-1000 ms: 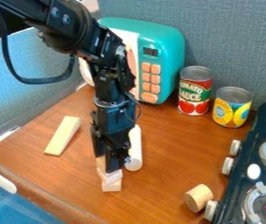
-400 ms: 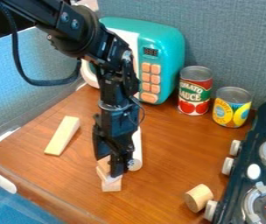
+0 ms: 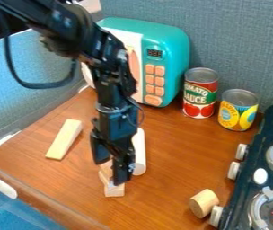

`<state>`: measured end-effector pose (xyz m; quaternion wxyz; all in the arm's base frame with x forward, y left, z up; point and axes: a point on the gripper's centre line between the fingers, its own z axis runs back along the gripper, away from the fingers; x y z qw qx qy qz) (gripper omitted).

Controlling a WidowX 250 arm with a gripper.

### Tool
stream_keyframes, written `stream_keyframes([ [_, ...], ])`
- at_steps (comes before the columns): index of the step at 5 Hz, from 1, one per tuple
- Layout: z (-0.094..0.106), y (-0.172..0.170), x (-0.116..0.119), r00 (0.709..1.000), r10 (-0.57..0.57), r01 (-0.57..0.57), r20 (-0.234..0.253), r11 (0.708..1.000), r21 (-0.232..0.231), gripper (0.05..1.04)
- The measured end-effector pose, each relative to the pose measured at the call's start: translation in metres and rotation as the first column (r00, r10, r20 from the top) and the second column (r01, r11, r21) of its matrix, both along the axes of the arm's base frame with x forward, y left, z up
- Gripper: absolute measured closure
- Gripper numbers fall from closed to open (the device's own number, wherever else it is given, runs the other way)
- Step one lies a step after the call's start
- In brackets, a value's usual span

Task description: Put the cube with a hole on the top of other cube

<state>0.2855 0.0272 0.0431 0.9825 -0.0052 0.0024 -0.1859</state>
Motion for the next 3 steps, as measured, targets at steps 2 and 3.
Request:
stream_keyframes([
  [2,0.094,0.002,-0.019,0.966,0.019,-0.003,0.257,0.998,-0.064,0.082],
  [3,0.069,0.010,-0.008,0.997,0.004,0.000,0.078,0.998,-0.056,0.082],
])
